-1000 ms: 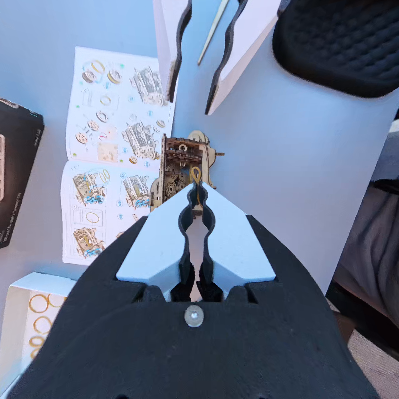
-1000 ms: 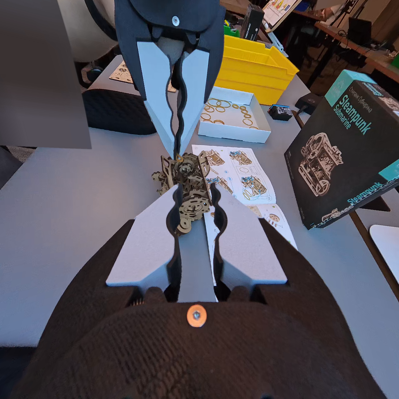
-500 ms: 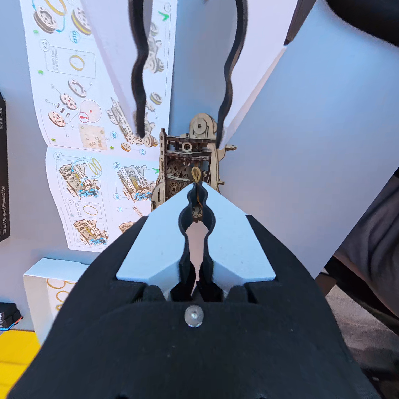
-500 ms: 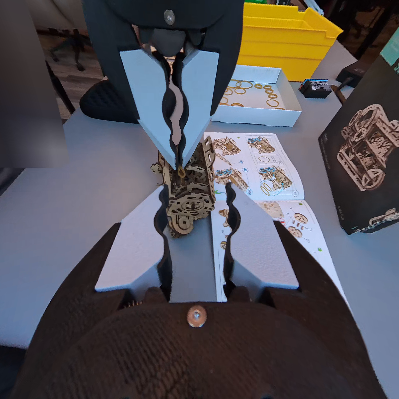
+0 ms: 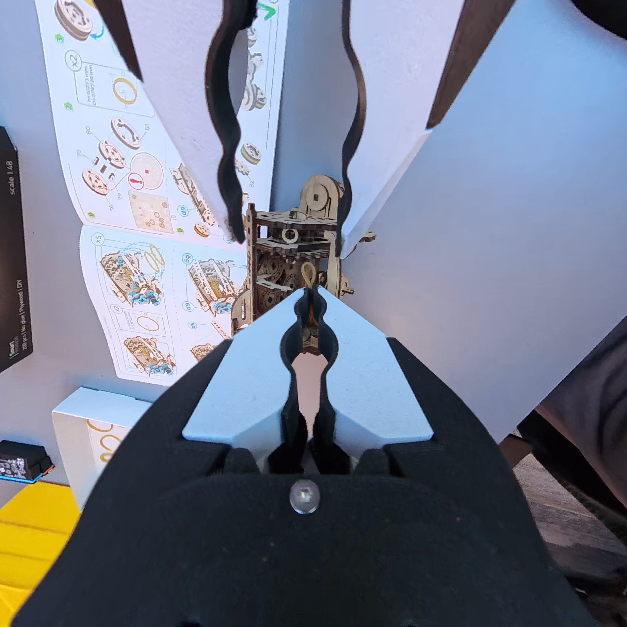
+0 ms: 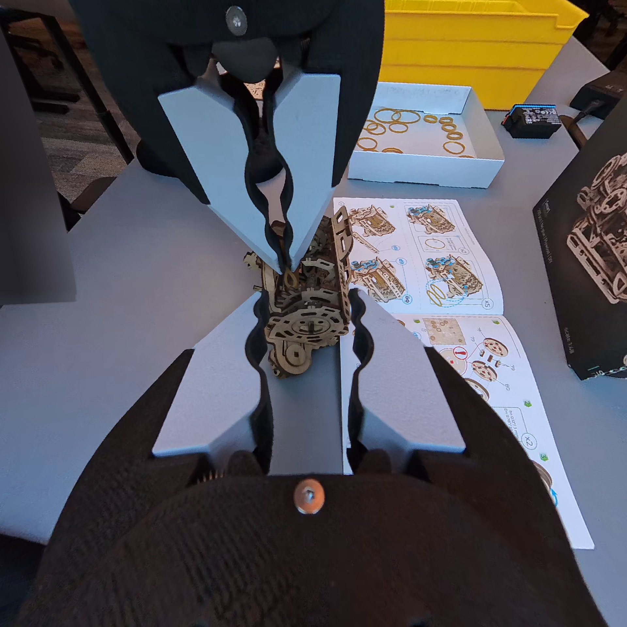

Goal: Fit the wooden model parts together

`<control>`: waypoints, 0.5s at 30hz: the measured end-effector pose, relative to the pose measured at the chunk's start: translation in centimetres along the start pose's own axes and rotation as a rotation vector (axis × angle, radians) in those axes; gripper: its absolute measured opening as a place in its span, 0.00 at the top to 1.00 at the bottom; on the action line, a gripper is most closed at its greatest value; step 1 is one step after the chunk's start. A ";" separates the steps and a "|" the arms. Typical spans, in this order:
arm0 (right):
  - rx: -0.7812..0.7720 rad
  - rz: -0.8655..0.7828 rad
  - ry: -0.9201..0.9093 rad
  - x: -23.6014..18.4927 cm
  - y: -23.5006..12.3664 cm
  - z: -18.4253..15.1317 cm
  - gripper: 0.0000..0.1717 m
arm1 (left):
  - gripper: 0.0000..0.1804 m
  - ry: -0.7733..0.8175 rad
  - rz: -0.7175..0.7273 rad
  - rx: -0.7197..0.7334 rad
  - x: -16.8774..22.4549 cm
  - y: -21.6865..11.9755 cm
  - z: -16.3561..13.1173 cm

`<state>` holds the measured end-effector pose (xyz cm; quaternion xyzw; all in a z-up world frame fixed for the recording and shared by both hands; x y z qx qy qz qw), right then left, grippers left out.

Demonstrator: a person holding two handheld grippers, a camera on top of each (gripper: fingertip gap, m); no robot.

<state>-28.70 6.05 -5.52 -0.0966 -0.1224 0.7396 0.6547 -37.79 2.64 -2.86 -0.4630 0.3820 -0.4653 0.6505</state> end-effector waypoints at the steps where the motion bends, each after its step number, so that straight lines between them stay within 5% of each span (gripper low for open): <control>1: -0.002 0.001 0.000 0.0 0.0 0.0 0.73 | 1.00 -0.008 0.008 -0.004 0.0 0.0 0.0; 15: 0.002 -0.004 0.003 -0.1 -0.1 0.0 0.76 | 1.00 -0.138 0.095 -0.022 0.3 0.3 0.4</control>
Point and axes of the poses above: each gripper's, where its closed fingertips meet, y out along the fingers, z out of its top, x = y × z across the jaws, the point moved 8 cm from there along -y, back along the fingers, and after that the axes turned 9 degrees about x, right-handed, at the moved point
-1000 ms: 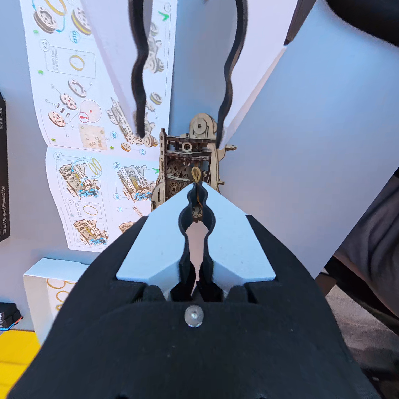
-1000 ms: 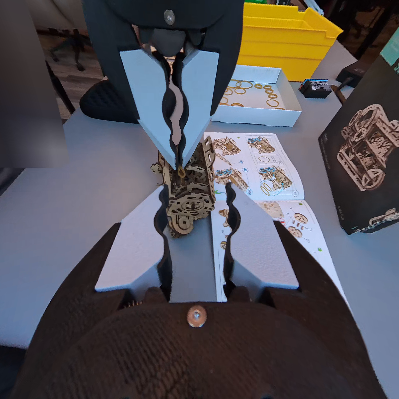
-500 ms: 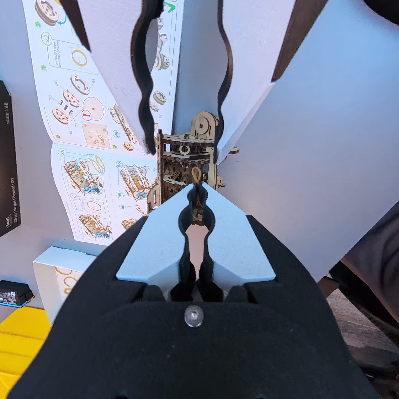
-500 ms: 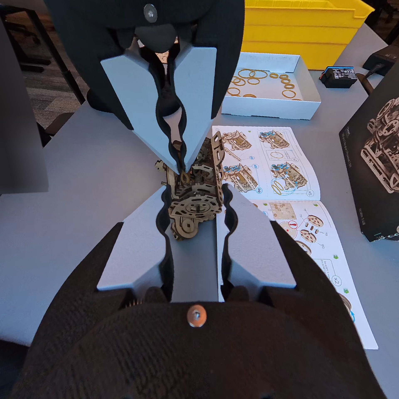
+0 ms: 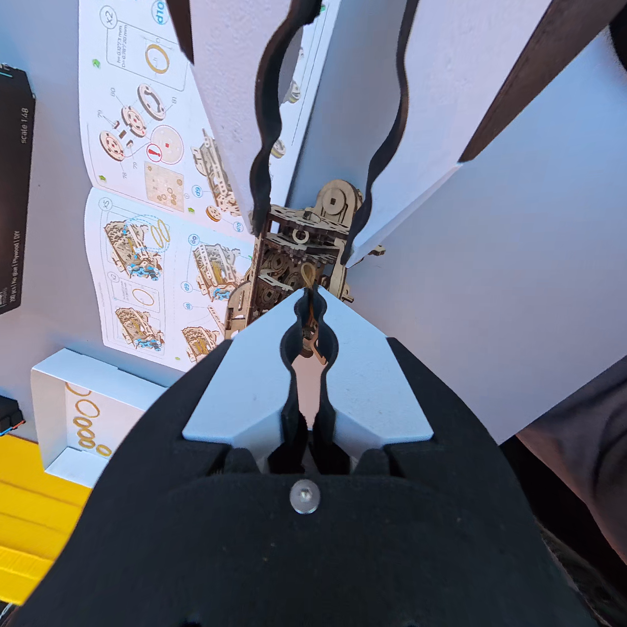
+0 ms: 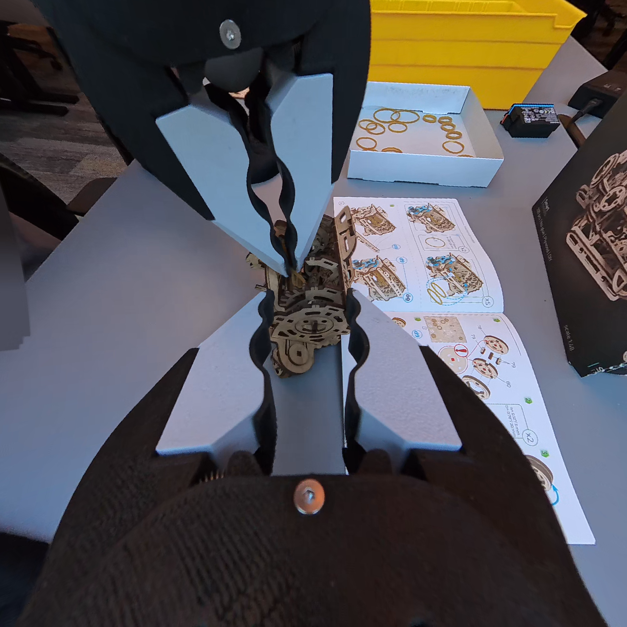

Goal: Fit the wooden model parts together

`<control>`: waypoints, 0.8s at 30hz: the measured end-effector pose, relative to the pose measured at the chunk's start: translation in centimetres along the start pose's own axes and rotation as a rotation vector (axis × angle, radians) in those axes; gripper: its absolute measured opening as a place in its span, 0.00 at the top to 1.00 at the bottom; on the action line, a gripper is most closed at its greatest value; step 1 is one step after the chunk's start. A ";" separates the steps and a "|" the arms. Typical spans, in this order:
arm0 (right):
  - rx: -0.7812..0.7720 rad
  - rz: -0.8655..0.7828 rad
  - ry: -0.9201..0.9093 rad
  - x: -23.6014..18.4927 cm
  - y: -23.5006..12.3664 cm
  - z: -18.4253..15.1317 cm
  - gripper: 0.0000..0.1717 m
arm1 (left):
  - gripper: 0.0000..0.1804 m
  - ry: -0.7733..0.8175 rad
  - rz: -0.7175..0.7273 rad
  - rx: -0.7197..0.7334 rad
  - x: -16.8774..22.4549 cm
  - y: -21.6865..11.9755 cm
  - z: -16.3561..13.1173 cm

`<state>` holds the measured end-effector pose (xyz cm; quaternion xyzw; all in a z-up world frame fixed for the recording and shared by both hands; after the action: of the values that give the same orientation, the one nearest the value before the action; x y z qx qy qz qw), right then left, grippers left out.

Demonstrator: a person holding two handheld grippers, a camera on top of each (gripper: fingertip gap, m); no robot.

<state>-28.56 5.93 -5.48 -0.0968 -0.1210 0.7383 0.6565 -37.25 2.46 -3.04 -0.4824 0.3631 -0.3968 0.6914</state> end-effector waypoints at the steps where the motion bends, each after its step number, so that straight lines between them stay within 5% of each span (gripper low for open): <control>1: 0.000 0.000 0.000 0.0 0.0 0.0 0.76 | 1.00 -0.001 0.010 -0.005 0.1 0.0 0.0; 18: 0.003 -0.021 -0.044 -0.3 -0.2 0.2 0.73 | 1.00 0.092 0.099 0.002 0.7 -0.2 0.1; 24: -0.013 -0.200 -0.083 -0.5 -5.3 0.7 0.75 | 1.00 0.125 0.089 0.089 0.6 -1.5 -0.3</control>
<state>-23.67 6.00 -3.22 -0.0579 -0.1620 0.6717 0.7206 -37.59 1.46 -1.79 -0.4089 0.4086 -0.4110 0.7050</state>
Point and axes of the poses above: each gripper's, where its closed fingertips meet, y out along the fingers, z out of its top, x = y × z across the jaws, the point moved 8 cm from there along -y, back along the fingers, and after that the axes turned 9 degrees about x, right-handed, at the moved point
